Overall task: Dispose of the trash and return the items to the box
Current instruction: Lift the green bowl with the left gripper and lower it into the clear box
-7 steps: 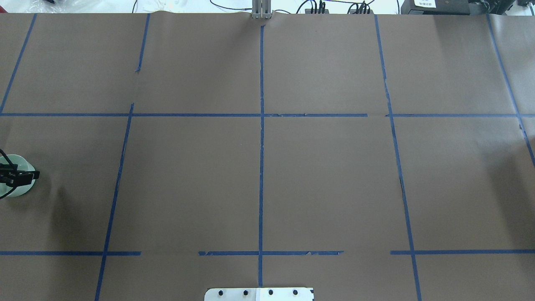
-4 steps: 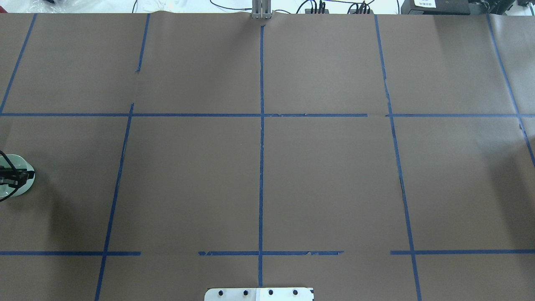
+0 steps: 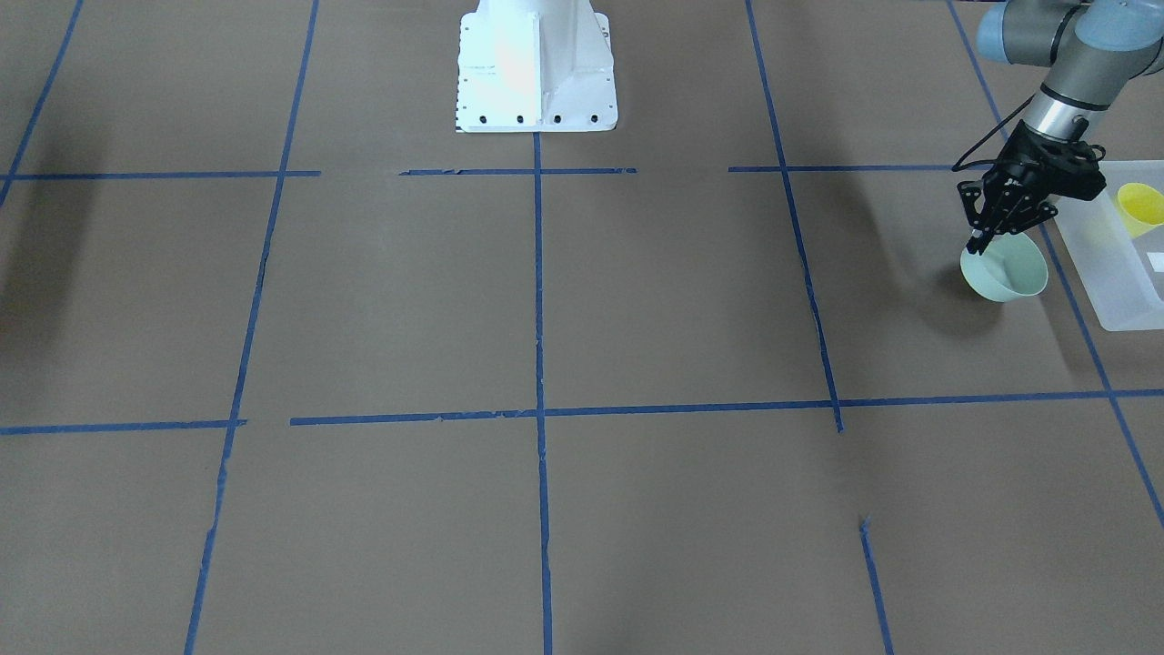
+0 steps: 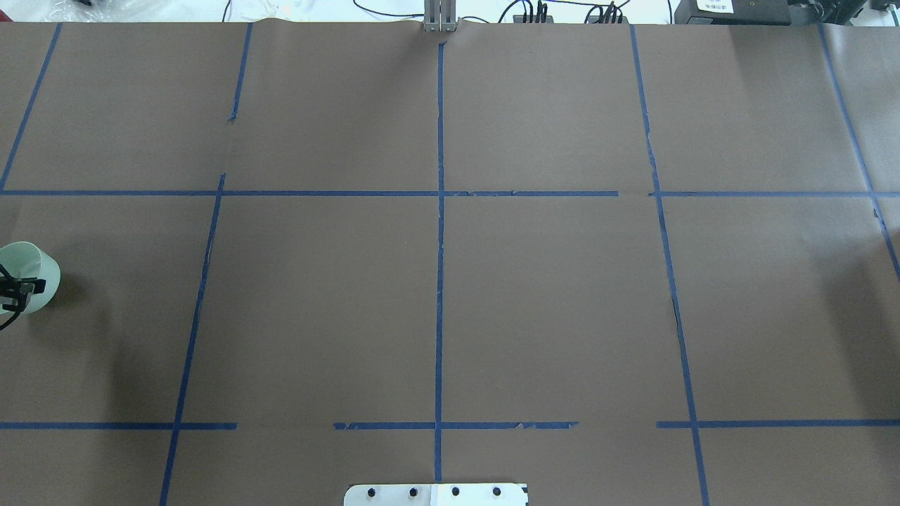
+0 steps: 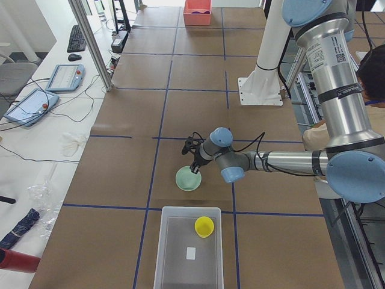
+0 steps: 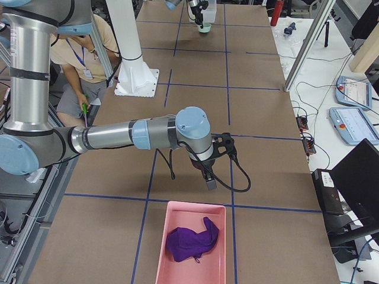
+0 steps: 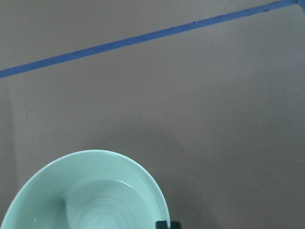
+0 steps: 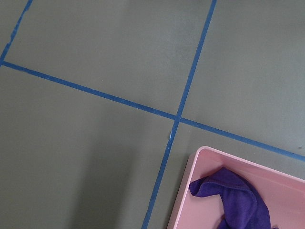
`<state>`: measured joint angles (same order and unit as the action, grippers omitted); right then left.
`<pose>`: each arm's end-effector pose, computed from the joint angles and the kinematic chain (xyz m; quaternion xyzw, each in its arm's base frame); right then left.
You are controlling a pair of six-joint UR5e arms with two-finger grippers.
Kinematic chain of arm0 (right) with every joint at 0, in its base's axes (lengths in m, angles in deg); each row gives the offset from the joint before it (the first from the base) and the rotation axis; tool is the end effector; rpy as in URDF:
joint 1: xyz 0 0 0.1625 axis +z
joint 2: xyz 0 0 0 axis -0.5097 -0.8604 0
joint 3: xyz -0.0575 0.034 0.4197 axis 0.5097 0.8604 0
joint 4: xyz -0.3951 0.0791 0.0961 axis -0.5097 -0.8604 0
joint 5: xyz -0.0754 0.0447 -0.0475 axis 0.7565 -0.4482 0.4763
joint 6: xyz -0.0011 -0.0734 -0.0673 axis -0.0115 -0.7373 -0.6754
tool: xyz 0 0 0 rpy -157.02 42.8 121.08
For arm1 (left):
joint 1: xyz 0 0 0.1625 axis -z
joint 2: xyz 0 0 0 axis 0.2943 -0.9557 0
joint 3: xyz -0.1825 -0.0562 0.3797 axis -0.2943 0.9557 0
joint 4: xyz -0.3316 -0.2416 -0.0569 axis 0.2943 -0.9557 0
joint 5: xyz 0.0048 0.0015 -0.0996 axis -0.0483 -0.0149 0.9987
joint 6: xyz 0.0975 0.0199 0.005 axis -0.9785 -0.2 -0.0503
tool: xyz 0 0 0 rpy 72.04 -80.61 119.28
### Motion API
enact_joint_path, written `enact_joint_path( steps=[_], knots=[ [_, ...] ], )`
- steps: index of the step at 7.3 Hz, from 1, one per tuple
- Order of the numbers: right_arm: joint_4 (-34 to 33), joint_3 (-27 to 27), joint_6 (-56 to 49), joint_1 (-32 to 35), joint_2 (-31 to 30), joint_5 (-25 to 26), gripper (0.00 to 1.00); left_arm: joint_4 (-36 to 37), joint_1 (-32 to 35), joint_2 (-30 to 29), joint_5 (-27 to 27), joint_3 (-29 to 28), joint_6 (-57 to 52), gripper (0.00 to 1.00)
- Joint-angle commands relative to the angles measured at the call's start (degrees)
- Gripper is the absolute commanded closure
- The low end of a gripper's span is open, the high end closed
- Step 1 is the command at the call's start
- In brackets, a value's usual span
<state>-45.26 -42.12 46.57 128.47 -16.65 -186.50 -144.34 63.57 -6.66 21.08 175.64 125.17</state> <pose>0.1204 -0.4248 0.5600 0.1504 -0.3686 -0.0992 0.9120 0.1850 -0.3495 0.5794 0.2386 0.3976 0.0545 0.8843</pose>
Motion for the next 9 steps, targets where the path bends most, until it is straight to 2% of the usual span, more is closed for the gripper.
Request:
enact_joint_path(
  steps=[1, 2, 4, 5, 6, 9],
  knots=[
    [0.0, 0.0, 0.0, 0.0, -0.1, 0.0, 0.00, 7.5, 3.0, 0.2, 2.7, 8.0, -1.1, 1.00],
    [0.0, 0.0, 0.0, 0.0, -0.1, 0.0, 0.00, 7.9, 7.0, 0.3, 3.2, 8.3, -6.8, 1.00],
    [0.0, 0.0, 0.1, 0.0, -0.1, 0.0, 0.00, 16.7, 24.5, -1.1, 7.8, 7.9, -29.7, 1.00],
    [0.0, 0.0, 0.1, 0.0, -0.1, 0.0, 0.00, 19.2, 29.3, -1.7, 7.9, 6.5, -39.1, 1.00],
    [0.0, 0.1, 0.0, -0.1, -0.1, 0.0, 0.00, 18.5, 30.3, -1.5, 8.6, 2.5, -43.8, 1.00],
    [0.1, 0.1, 0.1, -0.4, -0.1, 0.1, 0.00, 4.4, 32.2, -1.1, 10.6, -12.5, -46.6, 1.00]
  ],
)
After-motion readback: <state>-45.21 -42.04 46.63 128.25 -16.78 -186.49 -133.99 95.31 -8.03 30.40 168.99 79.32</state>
